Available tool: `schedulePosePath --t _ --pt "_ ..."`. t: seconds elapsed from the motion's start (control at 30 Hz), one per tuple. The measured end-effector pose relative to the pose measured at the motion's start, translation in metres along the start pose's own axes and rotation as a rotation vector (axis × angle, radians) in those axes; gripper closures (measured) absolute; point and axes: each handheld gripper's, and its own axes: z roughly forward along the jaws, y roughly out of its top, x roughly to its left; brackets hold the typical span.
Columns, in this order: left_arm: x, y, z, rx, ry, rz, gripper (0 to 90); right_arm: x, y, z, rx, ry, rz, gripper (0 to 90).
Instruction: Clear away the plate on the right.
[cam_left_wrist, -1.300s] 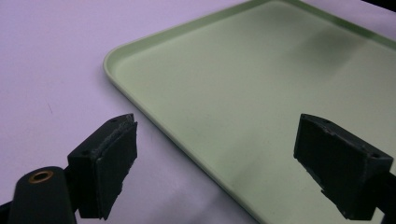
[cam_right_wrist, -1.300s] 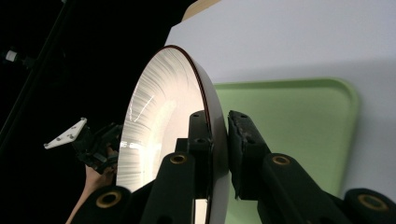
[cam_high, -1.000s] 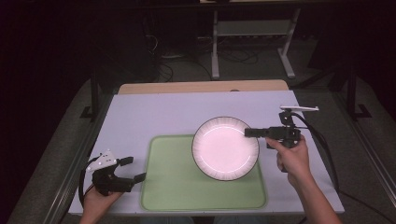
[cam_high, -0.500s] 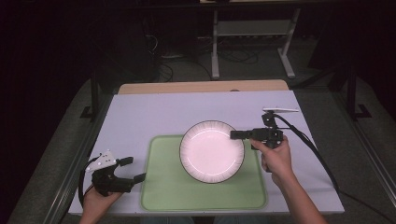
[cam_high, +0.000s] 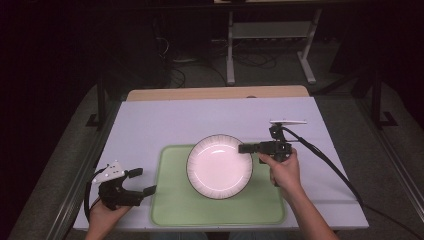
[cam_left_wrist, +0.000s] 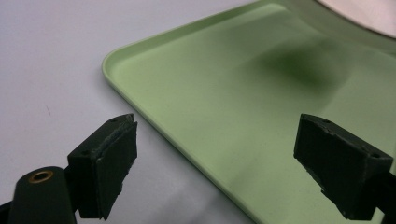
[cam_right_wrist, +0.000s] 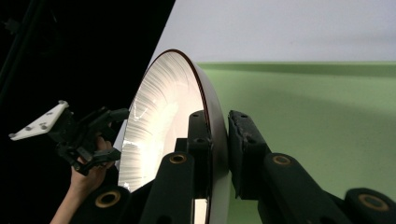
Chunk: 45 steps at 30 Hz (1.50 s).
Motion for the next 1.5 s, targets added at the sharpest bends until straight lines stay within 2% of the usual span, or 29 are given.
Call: schedulePosePath --t 0.27,0.7,0.9,1.0,1.33,1.5 --pt "0.000 0.000 0.000 0.000 0.000 -0.002 13.3 -0.008 -0.004 0.018 0.022 -0.025 0.009 78.6" --pt "0.000 0.000 -0.001 -0.004 -0.001 0.000 13.3 -0.014 -0.009 0.032 0.034 -0.051 0.023 78.4" --pt "0.000 0.000 -0.001 -0.003 -0.002 0.001 13.3 -0.021 -0.013 0.041 0.060 -0.093 0.028 78.5" --pt "0.000 0.000 -0.001 -0.003 -0.002 0.000 13.3 -0.025 -0.014 0.043 0.067 -0.094 0.045 79.0" --pt "0.000 0.000 0.000 -0.004 -0.006 0.001 13.3 -0.025 -0.015 0.043 0.070 -0.111 0.032 79.7" --pt "-0.001 0.000 0.001 -0.001 -0.007 0.003 13.3 -0.029 -0.019 0.045 0.091 -0.160 0.017 81.8"
